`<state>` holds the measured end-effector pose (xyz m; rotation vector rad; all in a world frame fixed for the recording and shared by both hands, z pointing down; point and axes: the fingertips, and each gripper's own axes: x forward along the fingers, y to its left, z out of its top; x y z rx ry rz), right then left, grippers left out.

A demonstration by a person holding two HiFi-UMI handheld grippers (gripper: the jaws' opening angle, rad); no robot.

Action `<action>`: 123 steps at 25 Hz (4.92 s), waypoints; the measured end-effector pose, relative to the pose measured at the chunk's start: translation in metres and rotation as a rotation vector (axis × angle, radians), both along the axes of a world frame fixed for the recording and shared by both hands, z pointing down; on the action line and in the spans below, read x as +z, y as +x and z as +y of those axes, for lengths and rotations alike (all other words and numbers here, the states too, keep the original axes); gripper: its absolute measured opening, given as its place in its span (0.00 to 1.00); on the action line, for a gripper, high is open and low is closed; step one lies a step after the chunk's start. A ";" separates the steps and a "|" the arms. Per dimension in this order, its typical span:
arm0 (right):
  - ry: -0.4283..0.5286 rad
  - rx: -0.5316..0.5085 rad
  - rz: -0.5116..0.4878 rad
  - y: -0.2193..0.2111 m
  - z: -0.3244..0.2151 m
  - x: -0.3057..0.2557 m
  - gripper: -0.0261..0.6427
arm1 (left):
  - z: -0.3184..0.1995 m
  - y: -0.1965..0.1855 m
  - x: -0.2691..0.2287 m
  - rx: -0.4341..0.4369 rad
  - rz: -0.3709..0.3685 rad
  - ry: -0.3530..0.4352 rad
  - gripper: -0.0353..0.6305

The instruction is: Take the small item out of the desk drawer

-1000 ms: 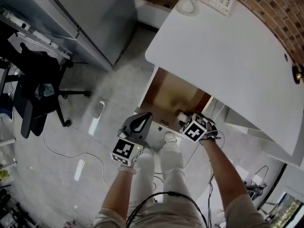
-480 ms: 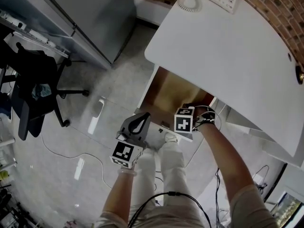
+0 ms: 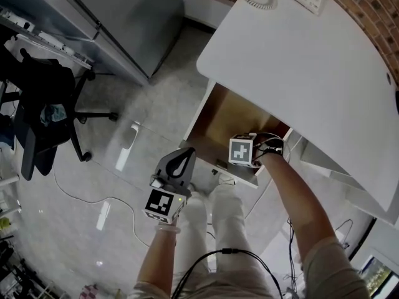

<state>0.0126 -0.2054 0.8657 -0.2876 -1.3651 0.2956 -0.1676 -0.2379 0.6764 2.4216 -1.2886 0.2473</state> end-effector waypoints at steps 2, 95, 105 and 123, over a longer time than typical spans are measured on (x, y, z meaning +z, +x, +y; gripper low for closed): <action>0.010 -0.013 0.009 0.000 -0.001 0.003 0.35 | 0.000 0.000 0.002 -0.009 0.003 0.001 0.06; 0.704 0.705 -0.772 -0.043 -0.036 -0.342 0.27 | 0.011 -0.003 -0.199 0.010 -0.041 0.132 0.06; 0.765 0.785 -0.870 -0.031 -0.048 -0.385 0.27 | 0.005 -0.002 -0.237 -0.002 -0.031 0.186 0.06; 0.920 0.793 -1.019 -0.023 -0.061 -0.467 0.27 | 0.000 -0.017 -0.300 -0.006 -0.079 0.272 0.06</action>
